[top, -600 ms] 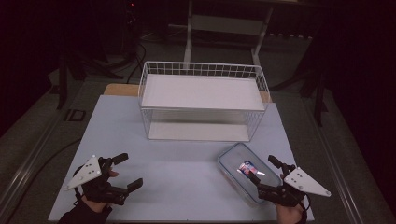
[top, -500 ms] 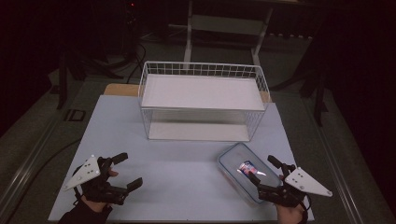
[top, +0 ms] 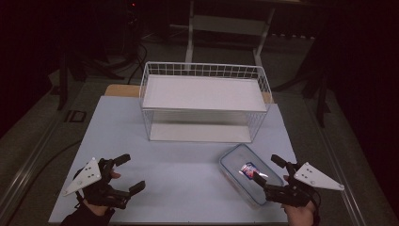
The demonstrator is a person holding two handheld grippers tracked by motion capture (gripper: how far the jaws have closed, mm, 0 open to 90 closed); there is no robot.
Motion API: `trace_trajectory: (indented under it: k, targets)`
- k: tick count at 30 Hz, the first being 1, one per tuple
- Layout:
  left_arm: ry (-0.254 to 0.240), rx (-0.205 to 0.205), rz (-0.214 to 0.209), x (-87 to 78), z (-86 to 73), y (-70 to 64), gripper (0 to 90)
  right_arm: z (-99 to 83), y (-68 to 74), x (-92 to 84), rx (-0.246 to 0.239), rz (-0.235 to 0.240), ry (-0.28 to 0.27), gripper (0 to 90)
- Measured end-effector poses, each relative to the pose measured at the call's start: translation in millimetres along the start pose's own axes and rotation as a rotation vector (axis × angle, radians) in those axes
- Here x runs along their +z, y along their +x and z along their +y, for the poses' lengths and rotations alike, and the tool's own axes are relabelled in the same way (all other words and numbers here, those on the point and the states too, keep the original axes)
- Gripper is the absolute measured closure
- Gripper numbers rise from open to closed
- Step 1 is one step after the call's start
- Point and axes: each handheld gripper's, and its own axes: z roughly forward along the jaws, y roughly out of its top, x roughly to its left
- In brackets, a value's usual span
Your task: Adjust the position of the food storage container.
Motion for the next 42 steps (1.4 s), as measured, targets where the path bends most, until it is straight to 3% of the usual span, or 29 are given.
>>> trace_trajectory:
  k: [1, 3, 4, 7, 8, 9, 11, 12, 15, 16, 17, 20, 21, 23, 30, 31, 36, 42]
  targets:
    - [0.0, 0.0, 0.0, 0.0, 0.0, 0.0, 0.0, 0.4, -1.0, 0.8, 0.007, -0.018, 0.011, 12.1]
    - [0.002, 0.006, -0.002, 1.1, -0.5, -0.9, 0.0, 0.4, -2.1, 1.2, 0.019, -0.014, 0.023, 12.1]
    - [0.011, 0.009, -0.005, 2.3, -1.2, -1.1, 0.0, -1.2, -5.4, 1.3, 0.031, 0.012, 0.046, 12.5]
    - [0.013, 0.011, -0.01, 3.7, -1.7, -1.5, 0.0, -3.8, -7.9, 0.6, 0.042, 0.003, 0.068, 14.0]
    - [0.012, 0.013, -0.014, 4.3, -2.2, -2.2, 0.0, -6.7, -12.3, -0.6, 0.061, 0.009, 0.094, 20.3]
    - [0.012, 0.013, -0.014, 4.3, -2.2, -2.2, 0.0, -6.7, -12.3, -0.6, 0.061, 0.009, 0.094, 20.3]
    - [0.011, 0.012, -0.015, 4.9, -2.8, -1.7, 0.0, -10.6, -15.6, -5.0, 0.062, 0.009, 0.109, 32.8]
    - [0.011, 0.012, -0.015, 4.9, -2.8, -1.7, 0.0, -15.0, -16.9, -9.7, 0.04, -0.021, 0.138, 45.4]
    - [0.007, 0.01, -0.014, 5.1, -3.3, -0.8, 0.0, -23.0, -21.0, -17.4, 0.044, -0.055, 0.182, 60.1]
    - [0.007, 0.01, -0.014, 5.1, -3.3, -0.8, 0.0, -23.0, -21.0, -17.4, 0.044, -0.055, 0.182, 60.1]
    - [0.005, 0.009, -0.014, 5.5, -3.8, -0.9, 0.0, -28.2, -22.8, -21.0, 0.051, -0.069, 0.211, 68.4]
    - [0.001, 0.007, -0.018, 6.2, -4.0, -0.7, 0.0, -36.0, -25.5, -24.9, 0.053, -0.08, 0.248, 76.3]
    - [0.003, 0.006, -0.018, 6.6, -4.2, -0.6, 0.0, -42.3, -27.1, -27.2, 0.062, -0.095, 0.273, 84.4]
    - [0.013, 0.008, -0.019, 7.6, -4.9, -0.5, 0.0, -50.5, -29.7, -29.5, 0.072, -0.098, 0.302, 89.6]
    - [0.022, 0.011, -0.022, 8.8, -5.7, -0.5, 0.0, -65.0, -33.6, -36.2, 0.075, -0.131, 0.345, 89.9]
    - [0.024, 0.008, -0.026, 9.5, -5.9, -0.5, 0.0, -69.1, -39.1, -37.8, 0.088, -0.158, 0.351, 90.0]
    - [0.029, 0.013, -0.026, 10.0, -6.6, -1.0, 0.0, -71.0, -46.2, -39.8, 0.08, -0.192, 0.355, 90.0]
    - [0.03, 0.011, -0.029, 10.6, -6.9, -0.6, 0.0, -78.0, -64.1, -40.4, 0.112, -0.248, 0.358, 90.0]
